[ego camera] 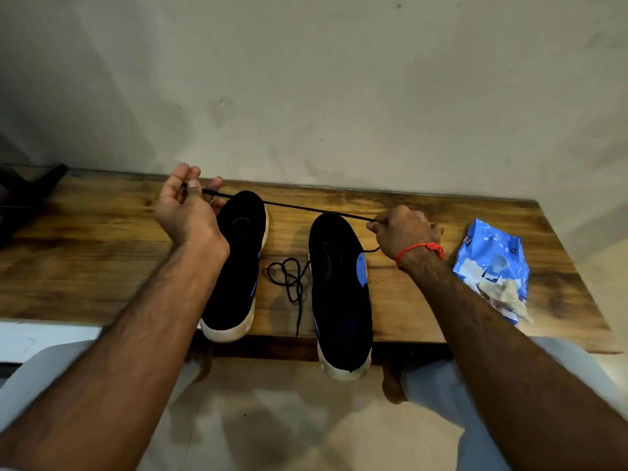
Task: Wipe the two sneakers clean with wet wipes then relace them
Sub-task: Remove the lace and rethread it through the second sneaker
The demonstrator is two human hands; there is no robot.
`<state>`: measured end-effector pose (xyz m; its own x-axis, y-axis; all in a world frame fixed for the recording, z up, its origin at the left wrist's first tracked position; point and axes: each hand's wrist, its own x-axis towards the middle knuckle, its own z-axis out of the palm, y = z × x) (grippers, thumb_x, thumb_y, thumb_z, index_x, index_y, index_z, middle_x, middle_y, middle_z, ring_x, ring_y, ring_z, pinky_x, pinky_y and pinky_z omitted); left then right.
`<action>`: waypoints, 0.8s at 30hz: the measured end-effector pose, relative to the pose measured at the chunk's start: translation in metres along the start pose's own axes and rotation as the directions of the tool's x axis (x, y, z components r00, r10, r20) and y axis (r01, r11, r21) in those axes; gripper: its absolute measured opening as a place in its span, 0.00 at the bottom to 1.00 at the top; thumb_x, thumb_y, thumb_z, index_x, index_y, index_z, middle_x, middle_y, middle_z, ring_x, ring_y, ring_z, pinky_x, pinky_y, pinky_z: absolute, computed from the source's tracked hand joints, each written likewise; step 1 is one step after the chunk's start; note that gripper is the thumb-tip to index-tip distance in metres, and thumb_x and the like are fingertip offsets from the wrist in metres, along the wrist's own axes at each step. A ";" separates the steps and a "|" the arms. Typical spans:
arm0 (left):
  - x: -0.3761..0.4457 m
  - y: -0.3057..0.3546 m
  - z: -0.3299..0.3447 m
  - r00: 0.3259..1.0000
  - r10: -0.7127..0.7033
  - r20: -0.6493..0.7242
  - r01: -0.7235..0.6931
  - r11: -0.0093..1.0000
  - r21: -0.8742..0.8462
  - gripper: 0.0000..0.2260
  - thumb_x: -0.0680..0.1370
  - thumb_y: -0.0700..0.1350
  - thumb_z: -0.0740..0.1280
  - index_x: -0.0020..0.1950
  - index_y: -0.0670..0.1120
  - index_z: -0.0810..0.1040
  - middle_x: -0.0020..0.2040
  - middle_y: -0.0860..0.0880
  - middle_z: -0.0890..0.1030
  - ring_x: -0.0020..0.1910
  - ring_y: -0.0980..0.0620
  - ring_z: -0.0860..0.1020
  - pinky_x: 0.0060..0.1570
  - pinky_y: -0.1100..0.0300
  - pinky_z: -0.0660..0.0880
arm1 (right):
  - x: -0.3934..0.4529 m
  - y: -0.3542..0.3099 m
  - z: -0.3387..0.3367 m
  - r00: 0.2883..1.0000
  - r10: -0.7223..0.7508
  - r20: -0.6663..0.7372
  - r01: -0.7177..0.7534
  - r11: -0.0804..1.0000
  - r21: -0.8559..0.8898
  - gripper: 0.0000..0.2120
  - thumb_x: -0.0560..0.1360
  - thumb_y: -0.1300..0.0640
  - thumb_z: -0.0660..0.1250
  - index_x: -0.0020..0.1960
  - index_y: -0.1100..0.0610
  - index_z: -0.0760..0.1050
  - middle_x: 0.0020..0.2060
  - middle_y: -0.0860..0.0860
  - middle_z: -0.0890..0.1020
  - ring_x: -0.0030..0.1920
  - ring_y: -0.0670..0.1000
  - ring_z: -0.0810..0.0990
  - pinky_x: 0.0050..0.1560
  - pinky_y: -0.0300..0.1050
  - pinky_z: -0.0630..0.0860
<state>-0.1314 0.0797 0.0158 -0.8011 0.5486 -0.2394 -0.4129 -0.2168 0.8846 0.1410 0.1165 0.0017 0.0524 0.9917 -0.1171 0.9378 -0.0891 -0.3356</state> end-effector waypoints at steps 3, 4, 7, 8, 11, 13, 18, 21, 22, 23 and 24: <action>0.002 0.001 -0.002 1.000 -0.022 -0.014 0.022 1.000 0.007 0.11 0.85 0.37 0.61 0.63 0.46 0.78 0.57 0.48 0.84 0.39 0.55 0.85 0.31 0.63 0.76 | 0.002 0.003 -0.002 1.000 0.020 -0.007 -0.020 1.000 0.004 0.11 0.79 0.44 0.66 0.53 0.47 0.83 0.52 0.53 0.83 0.62 0.59 0.74 0.62 0.61 0.62; 0.002 0.000 -0.003 0.999 -0.032 -0.006 0.032 0.999 0.022 0.11 0.85 0.38 0.61 0.63 0.46 0.79 0.56 0.49 0.85 0.37 0.56 0.84 0.30 0.63 0.75 | 0.002 0.004 -0.002 1.000 0.020 0.003 -0.020 1.000 0.014 0.11 0.79 0.44 0.66 0.53 0.48 0.83 0.52 0.53 0.83 0.62 0.59 0.74 0.62 0.61 0.62; -0.002 -0.005 -0.002 0.994 -0.076 0.082 0.067 0.991 0.114 0.11 0.85 0.39 0.60 0.64 0.47 0.78 0.53 0.49 0.86 0.31 0.58 0.78 0.27 0.63 0.72 | 0.001 0.002 0.002 0.999 0.008 0.037 -0.010 0.998 0.060 0.11 0.79 0.45 0.65 0.50 0.49 0.83 0.50 0.53 0.82 0.61 0.59 0.73 0.65 0.63 0.61; -0.005 -0.006 -0.001 0.988 -0.096 0.119 0.078 0.986 0.144 0.12 0.85 0.38 0.60 0.66 0.48 0.76 0.53 0.49 0.86 0.30 0.58 0.77 0.27 0.63 0.71 | 0.000 0.000 0.004 0.999 -0.001 0.045 -0.003 0.997 0.071 0.11 0.79 0.45 0.65 0.50 0.49 0.83 0.49 0.53 0.82 0.61 0.59 0.73 0.66 0.64 0.62; -0.013 -0.007 0.003 0.965 -0.166 0.202 0.124 0.971 0.204 0.21 0.83 0.31 0.59 0.72 0.50 0.71 0.55 0.49 0.85 0.29 0.58 0.76 0.27 0.64 0.71 | -0.001 -0.004 0.006 0.998 -0.018 0.061 0.013 0.997 0.080 0.11 0.79 0.45 0.65 0.49 0.50 0.83 0.49 0.54 0.81 0.59 0.58 0.74 0.67 0.65 0.62; -0.017 -0.007 0.004 0.957 -0.182 0.228 0.127 0.964 0.236 0.20 0.82 0.31 0.58 0.69 0.49 0.74 0.55 0.49 0.85 0.29 0.58 0.75 0.26 0.64 0.70 | 0.000 -0.003 0.006 0.998 -0.015 0.057 0.011 0.998 0.066 0.11 0.79 0.45 0.65 0.50 0.50 0.82 0.50 0.54 0.81 0.58 0.58 0.75 0.66 0.64 0.64; -0.014 -0.001 0.002 0.969 -0.150 0.197 0.095 0.960 0.264 0.15 0.83 0.37 0.59 0.62 0.49 0.81 0.48 0.53 0.84 0.27 0.58 0.71 0.24 0.65 0.62 | 0.000 0.003 -0.002 0.996 0.040 0.083 -0.037 0.999 -0.031 0.13 0.80 0.45 0.64 0.58 0.51 0.79 0.57 0.57 0.77 0.59 0.61 0.76 0.64 0.59 0.66; -0.013 0.002 0.001 0.976 -0.103 0.192 0.055 0.970 0.236 0.10 0.85 0.46 0.62 0.60 0.51 0.82 0.44 0.56 0.82 0.27 0.60 0.69 0.26 0.65 0.62 | -0.001 0.004 -0.004 0.994 0.064 0.090 -0.056 0.994 -0.092 0.14 0.80 0.46 0.65 0.60 0.51 0.79 0.59 0.57 0.77 0.60 0.61 0.76 0.63 0.58 0.66; -0.012 0.002 0.000 0.978 -0.077 0.195 0.029 0.970 0.240 0.10 0.85 0.48 0.63 0.60 0.51 0.83 0.43 0.56 0.81 0.27 0.60 0.69 0.25 0.65 0.62 | -0.001 0.004 -0.004 0.993 0.066 0.097 -0.056 0.993 -0.100 0.14 0.79 0.46 0.65 0.60 0.51 0.79 0.59 0.57 0.77 0.60 0.61 0.76 0.63 0.59 0.66; -0.012 0.002 0.000 0.979 -0.047 0.197 -0.002 0.970 0.241 0.11 0.85 0.50 0.62 0.60 0.52 0.83 0.41 0.57 0.80 0.27 0.60 0.68 0.25 0.65 0.62 | -0.002 0.003 -0.005 0.992 0.064 0.105 -0.053 0.993 -0.105 0.13 0.79 0.46 0.65 0.60 0.51 0.79 0.59 0.57 0.77 0.60 0.61 0.76 0.63 0.59 0.67; -0.012 0.002 0.000 0.981 -0.015 0.194 -0.033 0.971 0.239 0.12 0.85 0.52 0.62 0.59 0.52 0.83 0.39 0.57 0.79 0.27 0.60 0.67 0.25 0.64 0.61 | -0.003 0.002 -0.005 0.993 0.062 0.105 -0.051 0.993 -0.110 0.13 0.79 0.46 0.65 0.60 0.51 0.79 0.58 0.57 0.77 0.60 0.61 0.76 0.63 0.58 0.67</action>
<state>-0.1229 0.0722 0.0207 -0.6959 0.6976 -0.1703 -0.2712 -0.0357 0.9619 0.1447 0.1138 0.0059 0.0743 0.9691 -0.2351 0.9659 -0.1286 -0.2249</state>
